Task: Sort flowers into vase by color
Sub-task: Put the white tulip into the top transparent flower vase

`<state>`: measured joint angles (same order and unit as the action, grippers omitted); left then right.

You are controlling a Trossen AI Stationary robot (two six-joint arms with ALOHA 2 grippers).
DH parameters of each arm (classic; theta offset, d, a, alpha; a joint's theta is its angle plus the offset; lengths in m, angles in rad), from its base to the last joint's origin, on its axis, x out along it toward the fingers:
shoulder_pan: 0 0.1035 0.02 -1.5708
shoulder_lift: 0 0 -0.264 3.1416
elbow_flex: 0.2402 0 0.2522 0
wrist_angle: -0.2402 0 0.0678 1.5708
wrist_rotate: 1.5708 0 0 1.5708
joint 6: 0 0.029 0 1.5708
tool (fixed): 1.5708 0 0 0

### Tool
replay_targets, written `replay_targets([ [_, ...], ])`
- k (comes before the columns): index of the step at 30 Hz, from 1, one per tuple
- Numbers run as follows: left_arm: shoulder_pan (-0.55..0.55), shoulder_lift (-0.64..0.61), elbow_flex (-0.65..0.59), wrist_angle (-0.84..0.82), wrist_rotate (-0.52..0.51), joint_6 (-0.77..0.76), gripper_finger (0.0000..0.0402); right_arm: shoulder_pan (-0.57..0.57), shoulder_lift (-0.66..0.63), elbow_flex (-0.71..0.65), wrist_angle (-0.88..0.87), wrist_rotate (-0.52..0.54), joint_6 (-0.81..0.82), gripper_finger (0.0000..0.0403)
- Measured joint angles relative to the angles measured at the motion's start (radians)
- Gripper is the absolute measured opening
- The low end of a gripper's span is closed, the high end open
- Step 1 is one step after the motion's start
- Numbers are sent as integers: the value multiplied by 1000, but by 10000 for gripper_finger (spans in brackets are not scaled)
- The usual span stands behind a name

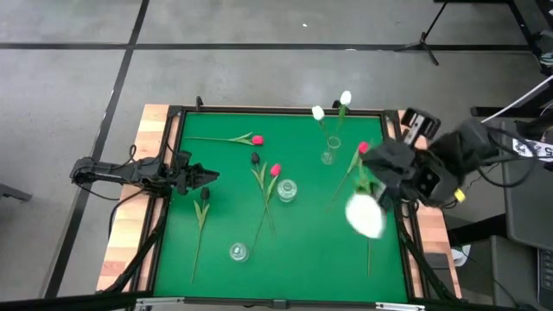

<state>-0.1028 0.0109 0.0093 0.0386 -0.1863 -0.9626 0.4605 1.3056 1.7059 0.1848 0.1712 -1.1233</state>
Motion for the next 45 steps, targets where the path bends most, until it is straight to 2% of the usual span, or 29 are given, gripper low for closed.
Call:
replay_targets([
  [2, 0, 0, 0, -1, 1, -4, 200, -65, -5, -1, -5, -92, -33, 0],
  [7, 0, 0, 0, 0, 2, -3, 200, -215, -27, 0, -14, -93, 14, 0],
  [10, 0, 0, 0, -1, 3, 1, 200, -296, -51, -2, -108, -88, 106, 0],
  [15, 0, 0, 0, -3, 26, 22, 200, -366, -198, -157, -91, -58, 199, 0],
  [18, 0, 0, 0, -5, 33, 22, 200, -362, -326, -321, 26, 32, 205, 0],
  [23, 0, 0, 0, -5, 30, 11, 200, -363, -529, -643, 260, 79, 255, 0],
  [30, 0, 0, 0, 3, -22, -24, 200, -363, -659, -1048, 576, 200, 303, 0],
  [36, 0, 0, 0, 4, -46, -32, 200, -363, -655, -1364, 1030, 228, 340, 0],
  [40, 0, 0, 0, 5, -48, -32, 200, -363, -551, -1532, 1384, 153, 346, 0],
  [45, 0, 19, 0, 13, -66, -31, 200, -417, -488, -1547, 1389, 122, 431, 0],
])
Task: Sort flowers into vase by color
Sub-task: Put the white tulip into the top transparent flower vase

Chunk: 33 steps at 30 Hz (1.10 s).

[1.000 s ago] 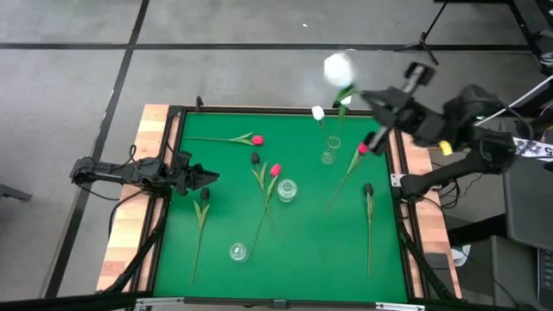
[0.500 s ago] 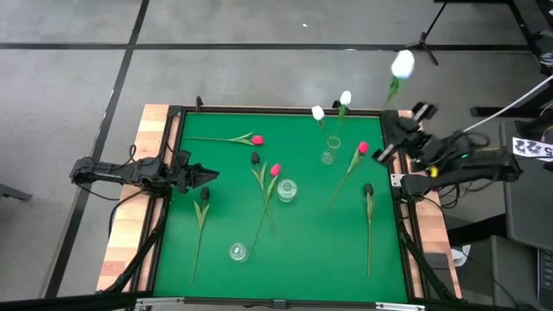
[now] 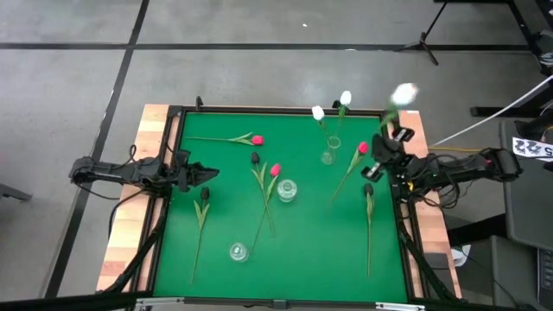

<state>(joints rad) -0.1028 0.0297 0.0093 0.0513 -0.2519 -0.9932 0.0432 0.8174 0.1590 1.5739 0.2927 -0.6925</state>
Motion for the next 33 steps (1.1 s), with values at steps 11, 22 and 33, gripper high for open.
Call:
replay_targets([
  [11, 0, 82, 0, -2, -23, 19, 200, -312, 273, 79, -3, 6, 293, 0],
  [22, 0, 132, 0, -2, -22, 31, 200, -417, 607, 273, -4, -237, 442, 0],
  [33, 0, 139, 0, -3, -22, 31, 200, -332, 487, 102, -4, -122, 328, 0],
])
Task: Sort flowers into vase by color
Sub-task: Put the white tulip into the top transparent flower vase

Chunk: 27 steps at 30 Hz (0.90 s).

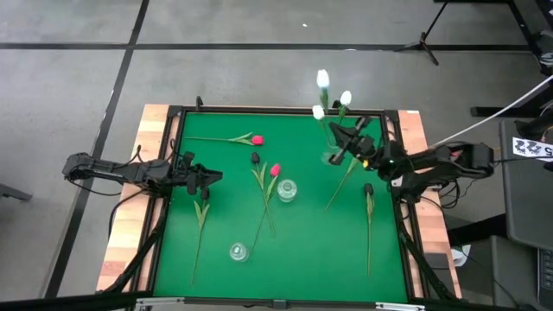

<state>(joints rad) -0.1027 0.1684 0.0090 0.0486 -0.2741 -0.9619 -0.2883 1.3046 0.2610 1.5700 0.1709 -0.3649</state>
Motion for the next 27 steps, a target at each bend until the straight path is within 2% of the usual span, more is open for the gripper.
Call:
replay_targets([
  [3, 0, 0, 0, 0, 0, 8, 200, -1, -76, -30, 1, -16, -37, 0],
  [8, 0, 5, 0, 1, -9, 38, 200, -15, -137, -49, 4, -141, -81, 0],
  [20, 0, 63, 0, 2, -16, 49, 200, -67, -103, -86, 0, -138, -60, 0],
  [27, 0, 101, 0, 2, -20, 50, 200, -82, -14, -27, 1, -182, -43, 0],
])
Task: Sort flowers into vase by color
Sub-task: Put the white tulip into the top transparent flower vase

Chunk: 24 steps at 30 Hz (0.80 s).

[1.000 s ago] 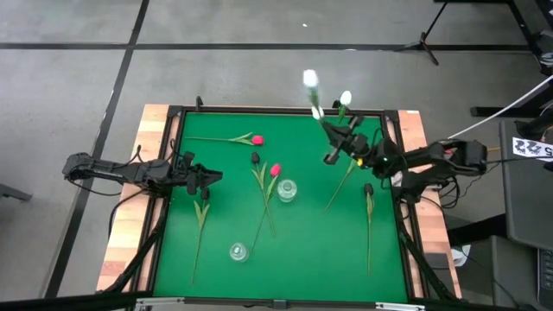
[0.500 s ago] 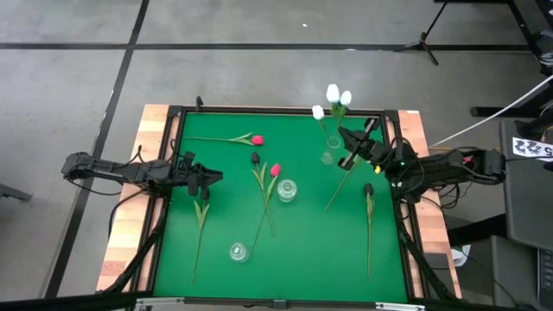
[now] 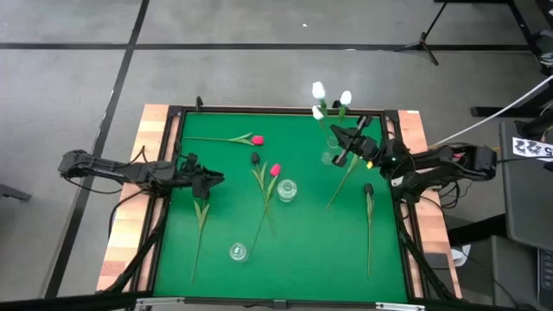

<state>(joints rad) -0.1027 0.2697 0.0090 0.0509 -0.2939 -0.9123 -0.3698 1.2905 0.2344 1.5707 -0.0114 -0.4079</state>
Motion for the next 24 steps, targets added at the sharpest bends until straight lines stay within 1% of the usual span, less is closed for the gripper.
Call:
replay_targets([
  [4, 0, 17, 0, 0, -3, 0, 200, -20, 65, 35, -1, -14, 32, 0],
  [8, 0, 26, 0, 0, -3, 3, 200, -19, 102, 61, 0, -28, 32, 0],
  [18, 0, 33, 0, 0, -3, 7, 200, -17, 154, 62, 0, -35, 8, 0],
  [24, 0, 33, 0, 0, -3, -11, 200, -17, 206, 62, -1, -35, 4, 0],
])
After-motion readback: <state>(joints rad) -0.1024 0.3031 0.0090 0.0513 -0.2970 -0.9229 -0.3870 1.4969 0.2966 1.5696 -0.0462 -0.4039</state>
